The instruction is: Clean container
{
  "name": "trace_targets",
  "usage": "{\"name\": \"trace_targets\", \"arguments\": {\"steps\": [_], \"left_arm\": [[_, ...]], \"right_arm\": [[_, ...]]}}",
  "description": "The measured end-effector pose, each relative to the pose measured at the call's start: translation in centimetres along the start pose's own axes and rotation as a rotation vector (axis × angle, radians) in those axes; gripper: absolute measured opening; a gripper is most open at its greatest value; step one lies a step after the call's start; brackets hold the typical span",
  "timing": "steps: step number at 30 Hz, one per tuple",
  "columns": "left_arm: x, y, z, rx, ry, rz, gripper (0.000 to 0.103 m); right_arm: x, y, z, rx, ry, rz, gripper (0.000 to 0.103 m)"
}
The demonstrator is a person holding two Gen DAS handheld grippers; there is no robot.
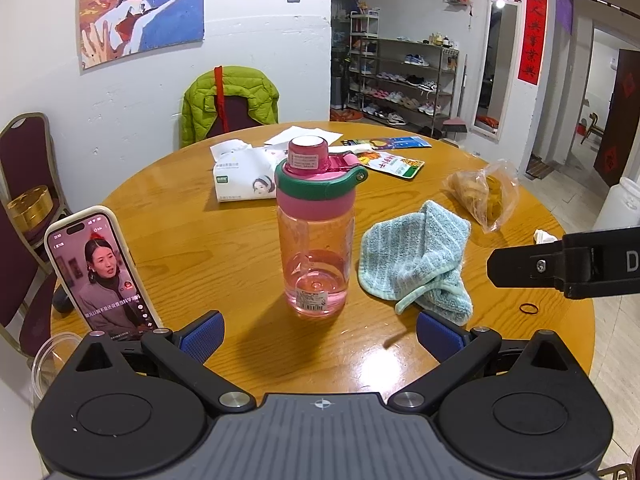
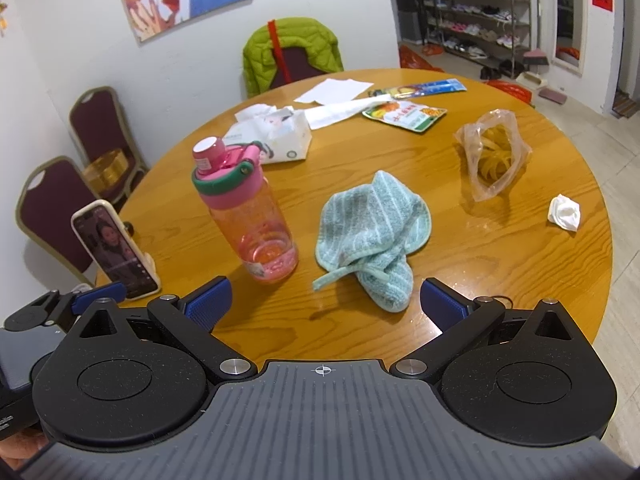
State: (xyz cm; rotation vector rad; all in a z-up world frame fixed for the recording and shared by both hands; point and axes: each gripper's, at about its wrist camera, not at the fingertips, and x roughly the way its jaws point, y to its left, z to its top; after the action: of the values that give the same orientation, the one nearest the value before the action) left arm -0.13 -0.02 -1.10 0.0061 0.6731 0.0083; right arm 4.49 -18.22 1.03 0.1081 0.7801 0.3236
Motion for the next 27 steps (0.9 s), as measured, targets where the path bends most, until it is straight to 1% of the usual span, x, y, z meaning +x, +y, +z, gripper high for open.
{"name": "trace_targets", "arguments": {"steps": [9,13,17,20,27], "left_arm": [[0.6,0.3,-0.1,0.0,0.005,-0.001,0.102],[1.4,0.3,-0.6,-0.004,0.017,0.002,0.102],[2.9,0.8,-0.8,-0.016,0.049,-0.004,0.102],[4.1,1.1,-0.9,-0.021,0.059,-0.002,0.102],[7.8,2.1,-2.0,-0.024,0.062,-0.024,0.102]], "right_arm": [[1.4,-0.1,0.1,0.009,0.009,0.002,0.103],[2.9,-0.9,-0.1,0.031,0.02,0.015,0.103],[4.6,-1.7,-0.4,0.054,0.018,0.053,0.103],[5.6,-2.1,-0.6,0.04,-0.025,0.082,0.103],[9.1,-3.3,-0.5,0.048,-0.055,0.099,0.103]]}}
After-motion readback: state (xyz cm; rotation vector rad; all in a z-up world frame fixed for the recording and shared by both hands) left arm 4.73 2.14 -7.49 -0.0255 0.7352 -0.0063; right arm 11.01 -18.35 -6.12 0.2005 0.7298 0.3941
